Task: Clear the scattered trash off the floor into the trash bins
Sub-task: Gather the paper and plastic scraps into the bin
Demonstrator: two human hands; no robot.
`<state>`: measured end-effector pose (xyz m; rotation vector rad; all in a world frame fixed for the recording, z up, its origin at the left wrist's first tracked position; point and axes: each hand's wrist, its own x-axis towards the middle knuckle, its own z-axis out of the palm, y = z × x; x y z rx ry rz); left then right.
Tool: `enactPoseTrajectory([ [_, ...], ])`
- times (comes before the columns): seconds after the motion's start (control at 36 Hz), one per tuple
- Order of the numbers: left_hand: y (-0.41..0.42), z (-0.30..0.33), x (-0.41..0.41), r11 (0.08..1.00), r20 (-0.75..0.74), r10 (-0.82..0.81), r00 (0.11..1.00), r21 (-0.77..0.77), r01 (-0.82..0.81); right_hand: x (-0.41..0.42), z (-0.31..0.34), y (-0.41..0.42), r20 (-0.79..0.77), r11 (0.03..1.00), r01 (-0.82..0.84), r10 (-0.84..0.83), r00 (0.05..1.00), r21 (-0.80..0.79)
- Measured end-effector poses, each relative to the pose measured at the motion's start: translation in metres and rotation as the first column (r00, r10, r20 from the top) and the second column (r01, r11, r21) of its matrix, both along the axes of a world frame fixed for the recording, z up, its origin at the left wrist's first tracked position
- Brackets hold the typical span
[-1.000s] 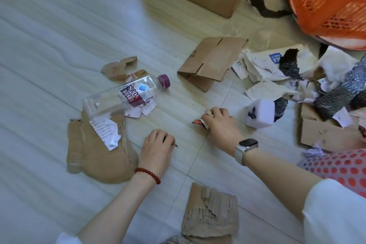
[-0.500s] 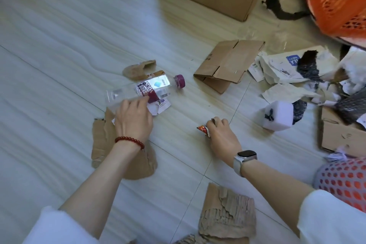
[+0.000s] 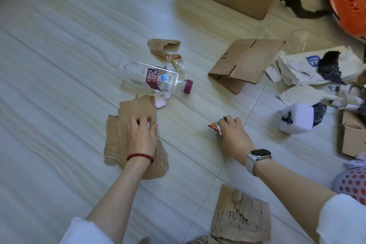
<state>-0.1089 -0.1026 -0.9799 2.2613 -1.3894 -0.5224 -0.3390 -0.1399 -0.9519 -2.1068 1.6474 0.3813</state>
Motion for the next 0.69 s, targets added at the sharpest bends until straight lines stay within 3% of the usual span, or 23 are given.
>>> enactPoseTrajectory([
  [0.19,0.006,-0.006,0.007,0.974,0.068,-0.183,0.981,-0.123,0.191,-0.001,-0.002,-0.001,-0.011,1.0,-0.003,0.003,1.0,-0.002],
  [0.33,-0.017,0.011,-0.003,0.966,0.024,-0.173,0.985,-0.191,0.174,-0.001,-0.005,-0.002,-0.006,1.0,-0.007,0.007,1.0,-0.016],
  [0.58,-0.073,0.003,-0.024,0.995,-0.009,-0.055,0.998,0.083,0.056,-0.004,-0.01,-0.005,0.019,0.999,-0.016,0.017,1.0,-0.033],
  [0.69,-0.076,-0.005,-0.028,0.98,0.079,-0.151,0.985,0.139,0.14,-0.004,-0.01,-0.005,0.019,0.999,-0.032,0.033,0.999,-0.031],
])
